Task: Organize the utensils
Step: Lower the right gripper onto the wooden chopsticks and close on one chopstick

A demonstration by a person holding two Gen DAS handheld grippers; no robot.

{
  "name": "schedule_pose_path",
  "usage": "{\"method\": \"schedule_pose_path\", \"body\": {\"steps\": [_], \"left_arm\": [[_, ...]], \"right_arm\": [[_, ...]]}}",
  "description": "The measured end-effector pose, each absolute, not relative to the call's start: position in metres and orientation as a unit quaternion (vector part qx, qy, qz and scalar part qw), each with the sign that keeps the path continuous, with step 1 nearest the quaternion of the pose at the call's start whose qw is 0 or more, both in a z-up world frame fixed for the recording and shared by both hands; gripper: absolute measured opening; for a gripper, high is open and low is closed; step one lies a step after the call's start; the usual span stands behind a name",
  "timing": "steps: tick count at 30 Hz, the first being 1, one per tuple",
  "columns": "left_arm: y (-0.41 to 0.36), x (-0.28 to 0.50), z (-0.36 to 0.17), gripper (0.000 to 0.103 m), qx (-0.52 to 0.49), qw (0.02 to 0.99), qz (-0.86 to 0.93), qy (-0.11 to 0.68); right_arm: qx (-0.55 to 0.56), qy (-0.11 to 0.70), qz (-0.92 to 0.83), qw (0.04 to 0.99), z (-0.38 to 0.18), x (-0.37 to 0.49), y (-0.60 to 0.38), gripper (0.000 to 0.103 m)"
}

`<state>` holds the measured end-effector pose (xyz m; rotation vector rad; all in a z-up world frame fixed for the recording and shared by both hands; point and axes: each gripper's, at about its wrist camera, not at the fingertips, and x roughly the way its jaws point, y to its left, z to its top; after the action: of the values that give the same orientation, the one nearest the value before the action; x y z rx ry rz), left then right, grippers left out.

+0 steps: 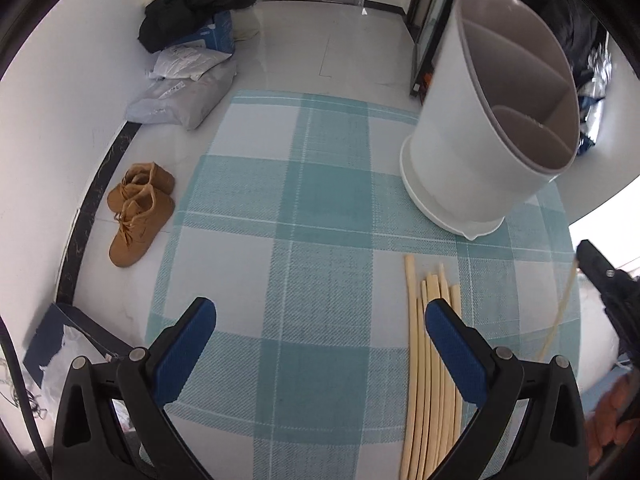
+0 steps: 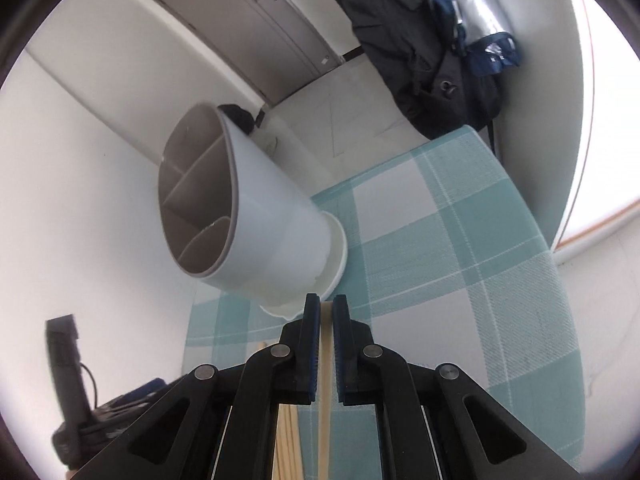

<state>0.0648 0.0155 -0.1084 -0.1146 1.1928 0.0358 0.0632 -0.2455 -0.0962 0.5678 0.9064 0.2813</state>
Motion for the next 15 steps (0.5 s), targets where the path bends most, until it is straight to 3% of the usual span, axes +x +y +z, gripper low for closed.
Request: {"method": "schedule_pose_path", "body": {"steps": [9, 15], "left_arm": [[-0.008, 0.074, -0.127, 0.102, 0.007, 0.816, 0.041, 0.577], [-0.003, 0.079, -0.133, 0.102, -0.006, 0.816, 0.048, 0.576]], "right_arm": [[0.3, 0.395, 0.147, 0.856, -0.089, 0.048, -0.268, 0.006], [0.284, 0.396, 0.143, 0.861, -0.093, 0.047, -0.269, 0.006]]}}
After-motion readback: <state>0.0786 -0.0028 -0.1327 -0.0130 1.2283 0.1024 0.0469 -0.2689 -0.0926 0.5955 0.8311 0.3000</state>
